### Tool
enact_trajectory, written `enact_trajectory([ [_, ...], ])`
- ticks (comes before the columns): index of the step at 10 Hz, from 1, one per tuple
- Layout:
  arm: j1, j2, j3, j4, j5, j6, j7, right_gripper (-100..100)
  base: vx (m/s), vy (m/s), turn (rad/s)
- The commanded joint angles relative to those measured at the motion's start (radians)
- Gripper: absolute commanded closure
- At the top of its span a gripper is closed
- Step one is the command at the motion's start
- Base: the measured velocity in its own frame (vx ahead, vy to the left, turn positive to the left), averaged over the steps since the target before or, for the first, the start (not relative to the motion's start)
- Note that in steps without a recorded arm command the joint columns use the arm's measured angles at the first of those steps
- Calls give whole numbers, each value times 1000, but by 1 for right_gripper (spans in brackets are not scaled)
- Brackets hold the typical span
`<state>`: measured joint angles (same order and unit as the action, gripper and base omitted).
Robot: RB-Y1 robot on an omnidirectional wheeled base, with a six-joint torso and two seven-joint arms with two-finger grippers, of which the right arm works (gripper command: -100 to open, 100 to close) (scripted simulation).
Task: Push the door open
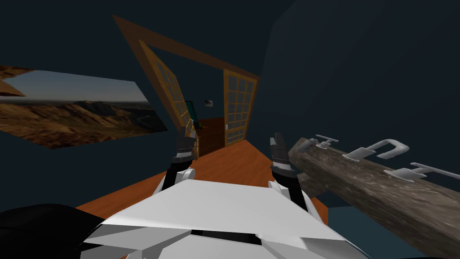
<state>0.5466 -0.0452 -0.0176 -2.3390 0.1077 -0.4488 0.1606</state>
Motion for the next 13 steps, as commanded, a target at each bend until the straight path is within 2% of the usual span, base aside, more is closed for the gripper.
enact_trajectory([
  [1,-9,-7,5,32,-9,-8,31,-100,50,10,83],
  [7,-41,-29,23,141,-42,-36,140,-100,114,5,83],
  [8,-50,-34,28,172,-51,-44,170,-100,123,15,122],
  [13,-74,-48,42,255,-76,-65,252,-100,93,3,69],
])
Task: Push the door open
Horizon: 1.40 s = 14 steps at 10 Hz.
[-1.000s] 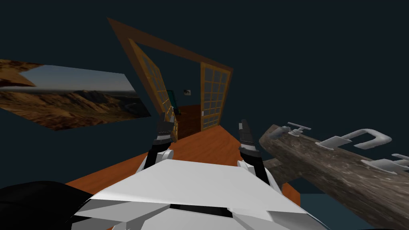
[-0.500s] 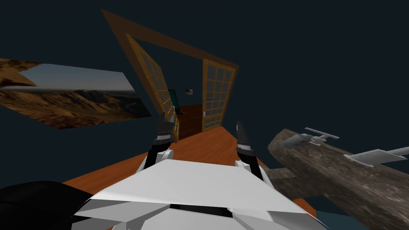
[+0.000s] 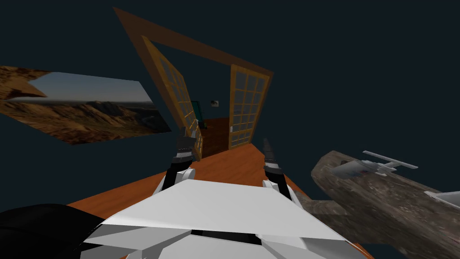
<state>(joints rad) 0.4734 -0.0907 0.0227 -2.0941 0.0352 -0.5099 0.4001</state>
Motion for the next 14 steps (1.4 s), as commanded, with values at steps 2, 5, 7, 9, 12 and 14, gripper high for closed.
enact_trajectory([
  [2,-12,-8,8,48,-15,-14,50,-100,104,0,80],
  [5,-28,-17,17,105,-32,-28,106,-100,89,-8,81],
  [7,-40,-23,24,146,-44,-39,147,-100,98,4,89],
  [9,-52,-29,31,188,-57,-49,189,-100,92,0,85],
  [12,-71,-38,42,252,-76,-66,252,-100,100,-14,89],
  [14,-84,-44,49,296,-89,-77,296,-100,106,-10,96],
])
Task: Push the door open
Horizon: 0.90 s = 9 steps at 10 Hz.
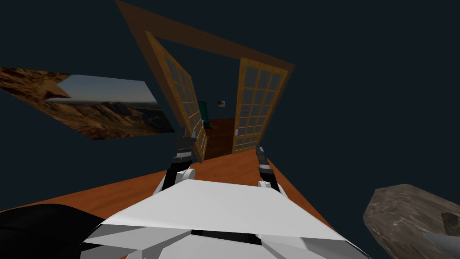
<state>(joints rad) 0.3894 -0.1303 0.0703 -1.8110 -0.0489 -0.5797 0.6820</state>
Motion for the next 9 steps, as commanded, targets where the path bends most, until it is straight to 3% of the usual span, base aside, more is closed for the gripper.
enact_trajectory([
  [1,-6,-8,5,35,-12,-13,36,-100,97,-4,94],
  [9,-59,-32,35,217,-66,-59,215,-100,97,-13,91],
])
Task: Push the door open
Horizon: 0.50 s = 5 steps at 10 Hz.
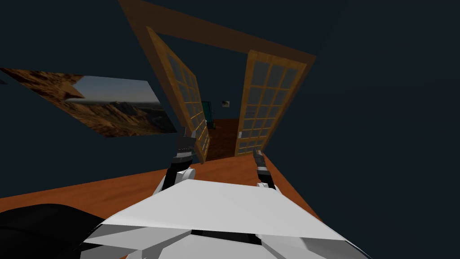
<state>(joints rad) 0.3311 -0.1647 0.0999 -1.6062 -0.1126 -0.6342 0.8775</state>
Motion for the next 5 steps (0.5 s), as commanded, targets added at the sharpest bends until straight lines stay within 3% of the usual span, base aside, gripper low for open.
enact_trajectory([
  [1,-7,0,9,35,-9,-11,43,-100,105,-12,101],
  [5,-33,-12,24,125,-36,-34,132,-100,100,-21,96],
])
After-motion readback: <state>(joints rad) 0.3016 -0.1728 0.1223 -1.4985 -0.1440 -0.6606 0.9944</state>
